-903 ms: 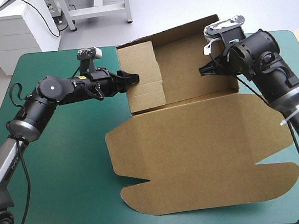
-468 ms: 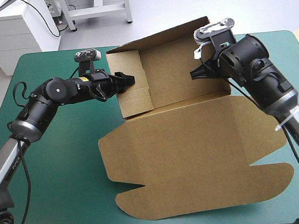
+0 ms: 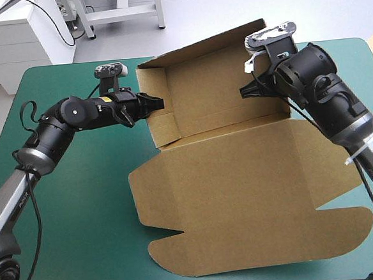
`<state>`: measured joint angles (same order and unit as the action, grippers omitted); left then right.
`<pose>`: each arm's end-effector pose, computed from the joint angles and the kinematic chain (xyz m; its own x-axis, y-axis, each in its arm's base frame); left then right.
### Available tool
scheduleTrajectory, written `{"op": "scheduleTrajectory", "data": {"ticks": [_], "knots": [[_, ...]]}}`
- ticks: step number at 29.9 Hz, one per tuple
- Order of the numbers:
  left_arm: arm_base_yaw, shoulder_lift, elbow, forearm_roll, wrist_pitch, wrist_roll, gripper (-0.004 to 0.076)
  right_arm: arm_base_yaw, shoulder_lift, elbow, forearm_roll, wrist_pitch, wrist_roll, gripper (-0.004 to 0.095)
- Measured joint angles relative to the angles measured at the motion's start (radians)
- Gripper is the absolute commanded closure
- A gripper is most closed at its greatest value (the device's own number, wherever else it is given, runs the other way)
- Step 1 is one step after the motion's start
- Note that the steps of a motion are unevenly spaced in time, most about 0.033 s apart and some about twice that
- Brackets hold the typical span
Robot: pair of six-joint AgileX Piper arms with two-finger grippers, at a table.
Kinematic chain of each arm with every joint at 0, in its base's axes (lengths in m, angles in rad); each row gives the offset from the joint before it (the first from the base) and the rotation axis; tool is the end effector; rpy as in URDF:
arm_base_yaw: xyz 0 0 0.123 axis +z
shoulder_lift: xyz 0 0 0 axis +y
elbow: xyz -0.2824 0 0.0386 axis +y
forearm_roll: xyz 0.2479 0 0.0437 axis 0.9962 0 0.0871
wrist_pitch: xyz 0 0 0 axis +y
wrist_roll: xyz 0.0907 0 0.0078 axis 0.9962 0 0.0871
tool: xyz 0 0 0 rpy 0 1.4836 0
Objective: Fold the box
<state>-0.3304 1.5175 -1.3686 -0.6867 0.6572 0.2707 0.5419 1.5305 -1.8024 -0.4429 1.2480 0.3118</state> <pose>0.3143 -0.1451 0.3661 -0.6899 -0.0561 -0.7218 0.4134 0.7879 -0.4564 0.2835 0.1274 0.4524 -0.6785 -0.2360 -0.6957 -0.1354 0.9710 -0.1973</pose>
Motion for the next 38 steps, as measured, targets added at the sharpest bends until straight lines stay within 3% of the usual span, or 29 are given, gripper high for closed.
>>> {"op": "scheduleTrajectory", "data": {"ticks": [6, 15, 24, 38], "knots": [[-0.001, 0.007, -0.005, 0.028, -0.006, -0.012, 0.0731, 0.000, 0.000, 0.000, 0.000, 0.000, 0.015, 0.0907], [-0.015, 0.021, -0.129, 0.374, 0.187, -0.308, 0.0731, 0.009, 0.031, 0.002, 0.058, 0.004, 0.058, 0.0911], [-0.022, 0.132, -0.148, 0.507, 0.350, -0.474, 0.0731, -0.137, 0.185, 0.026, 0.375, 0.003, -0.046, 0.0927], [-0.041, 0.299, -0.164, 0.486, 0.434, -0.520, 0.0730, -0.231, 0.299, 0.138, 0.492, -0.009, -0.128, 0.0927]]}}
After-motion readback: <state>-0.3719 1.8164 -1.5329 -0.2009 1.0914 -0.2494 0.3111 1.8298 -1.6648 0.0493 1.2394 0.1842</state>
